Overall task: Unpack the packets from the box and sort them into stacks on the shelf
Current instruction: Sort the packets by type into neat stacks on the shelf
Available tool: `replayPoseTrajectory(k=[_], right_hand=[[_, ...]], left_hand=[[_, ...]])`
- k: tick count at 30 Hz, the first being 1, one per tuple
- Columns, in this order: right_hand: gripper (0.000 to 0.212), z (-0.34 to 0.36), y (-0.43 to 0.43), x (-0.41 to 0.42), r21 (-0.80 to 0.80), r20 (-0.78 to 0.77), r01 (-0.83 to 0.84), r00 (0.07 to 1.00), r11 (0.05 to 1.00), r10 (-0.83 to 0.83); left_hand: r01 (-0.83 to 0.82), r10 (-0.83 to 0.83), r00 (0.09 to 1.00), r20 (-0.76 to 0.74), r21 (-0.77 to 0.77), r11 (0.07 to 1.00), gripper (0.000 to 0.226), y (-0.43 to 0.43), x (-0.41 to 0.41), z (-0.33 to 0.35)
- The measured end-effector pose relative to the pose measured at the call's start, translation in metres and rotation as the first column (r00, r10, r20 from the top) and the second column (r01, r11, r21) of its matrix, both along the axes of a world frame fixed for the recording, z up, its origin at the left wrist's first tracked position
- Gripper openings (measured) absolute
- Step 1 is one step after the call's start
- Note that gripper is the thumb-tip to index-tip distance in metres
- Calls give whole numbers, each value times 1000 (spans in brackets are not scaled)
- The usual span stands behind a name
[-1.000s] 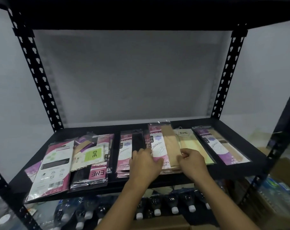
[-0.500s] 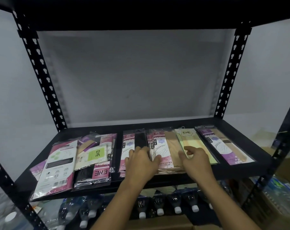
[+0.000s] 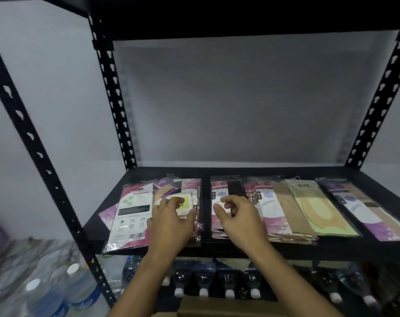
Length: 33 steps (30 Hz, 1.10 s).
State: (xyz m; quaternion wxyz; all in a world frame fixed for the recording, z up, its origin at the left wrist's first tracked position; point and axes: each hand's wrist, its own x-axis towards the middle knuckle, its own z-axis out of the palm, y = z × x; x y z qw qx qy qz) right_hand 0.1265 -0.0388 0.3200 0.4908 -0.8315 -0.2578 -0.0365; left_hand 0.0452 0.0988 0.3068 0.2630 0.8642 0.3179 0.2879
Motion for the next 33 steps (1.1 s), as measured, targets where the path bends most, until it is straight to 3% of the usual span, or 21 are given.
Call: replayPoseTrajectory(k=[6,11,14,18,23,25,28,33], right_hand=[[34,-11,59,-22,-19,-16,-123,992,992,123],[41,-19,107,-40,-113,-30,-183,983,977,181],[43,-22,128,-50,-207,-44,-225,974,952,221],[45,-20,138,-54,-281,-62,-313,949,907,309],[68,-22,132,-48,-393,-2,-372,915,841,403],[66,-23,128,-46,-386,9,-387,906,837,422],[58,-19,119,-40,-323,18,-416,895,850,445],[61,-12,102,-32,-219,56,-449,880,866,471]], left_hand=[[-129,129,991,-22,7,992,42,48,-33,-5],[-282,283,947,-154,26,959,56,76,-62,-16],[-297,283,937,-206,-41,954,67,82,-70,-26],[-272,248,957,-148,-176,946,74,89,-77,-26],[-196,193,980,-42,-334,922,75,100,-89,-24],[-145,200,978,61,-493,858,73,103,-92,-21],[65,226,931,285,-741,668,60,104,-94,-11],[364,223,831,510,-801,475,45,101,-104,9]])
